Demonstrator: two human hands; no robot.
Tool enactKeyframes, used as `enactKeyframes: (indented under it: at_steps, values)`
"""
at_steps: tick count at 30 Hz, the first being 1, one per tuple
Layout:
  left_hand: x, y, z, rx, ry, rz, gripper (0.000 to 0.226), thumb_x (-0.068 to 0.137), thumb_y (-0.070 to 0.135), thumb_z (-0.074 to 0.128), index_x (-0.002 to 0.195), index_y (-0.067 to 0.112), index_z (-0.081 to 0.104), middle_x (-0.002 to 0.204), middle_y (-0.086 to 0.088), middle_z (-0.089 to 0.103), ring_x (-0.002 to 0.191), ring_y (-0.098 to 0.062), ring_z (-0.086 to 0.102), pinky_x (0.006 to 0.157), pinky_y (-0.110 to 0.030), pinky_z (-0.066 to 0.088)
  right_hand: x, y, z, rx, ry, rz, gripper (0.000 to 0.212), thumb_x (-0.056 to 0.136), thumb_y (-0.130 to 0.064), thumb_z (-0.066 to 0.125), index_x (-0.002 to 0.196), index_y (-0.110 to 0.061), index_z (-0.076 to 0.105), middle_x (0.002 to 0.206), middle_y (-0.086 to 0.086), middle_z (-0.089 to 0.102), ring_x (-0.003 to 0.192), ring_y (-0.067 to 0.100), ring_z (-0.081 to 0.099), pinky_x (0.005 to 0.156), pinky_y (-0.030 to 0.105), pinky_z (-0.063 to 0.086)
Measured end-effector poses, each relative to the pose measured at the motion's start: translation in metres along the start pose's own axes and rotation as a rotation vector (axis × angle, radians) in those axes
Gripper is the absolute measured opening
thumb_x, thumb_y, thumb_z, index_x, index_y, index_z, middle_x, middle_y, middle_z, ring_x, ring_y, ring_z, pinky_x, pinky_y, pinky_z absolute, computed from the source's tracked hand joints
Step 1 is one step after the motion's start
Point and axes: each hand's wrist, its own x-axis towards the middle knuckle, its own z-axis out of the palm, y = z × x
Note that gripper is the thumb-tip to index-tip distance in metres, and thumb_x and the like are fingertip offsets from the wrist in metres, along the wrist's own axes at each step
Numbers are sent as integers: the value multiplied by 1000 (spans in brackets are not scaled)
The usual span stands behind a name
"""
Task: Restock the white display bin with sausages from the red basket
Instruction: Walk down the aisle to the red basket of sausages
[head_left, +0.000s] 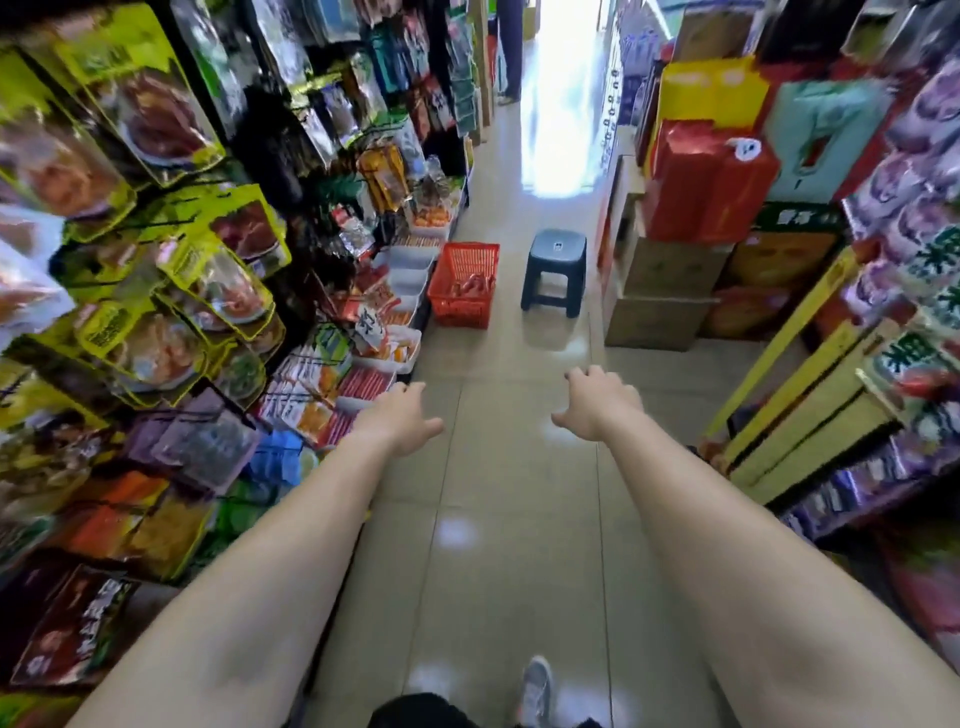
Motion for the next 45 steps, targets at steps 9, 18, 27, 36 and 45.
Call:
enactKeyframes:
  at_steps: [9, 18, 27, 36, 45]
  values:
    - [191, 58, -55, -23, 30, 21, 77, 92, 50, 56, 153, 12, 30, 156, -16, 34, 142, -33, 37, 112, -45, 38, 186, 41, -70, 3, -6, -7, 65, 86, -51, 64, 139, -19, 45, 134, 9, 51, 125, 32, 48, 98, 48, 45]
    - [421, 97, -104, 80, -27, 82, 71, 90, 51, 53, 149, 16, 35, 148, -11, 41, 136, -33, 42, 105, -48, 42, 399, 57, -129, -72, -15, 13, 63, 86, -50, 63, 138, -20, 46, 136, 10, 51, 123, 32, 50, 94, 46, 46]
    - [621, 166, -181, 5, -5, 143, 72, 87, 50, 57, 148, 17, 38, 146, -11, 46, 132, -34, 47, 107, -49, 43, 596, 82, -207, -66, 13, 31, 59, 87, -50, 62, 136, -21, 47, 133, 10, 53, 117, 32, 54, 89, 45, 48]
    - [837, 203, -240, 33, -21, 96, 73, 87, 52, 54, 150, 19, 36, 148, -10, 45, 132, -33, 47, 103, -50, 47, 841, 108, -254, -62, -53, 6, 62, 86, -52, 62, 137, -21, 44, 129, 9, 52, 115, 30, 53, 89, 45, 48]
    - [1015, 222, -319, -72, -24, 17, 63, 91, 49, 57, 144, 18, 42, 140, -9, 50, 126, -31, 52, 99, -47, 49, 1069, 85, -339, -86, -87, -103, 60, 88, -48, 63, 137, -20, 46, 129, 9, 53, 115, 32, 53, 78, 42, 44]
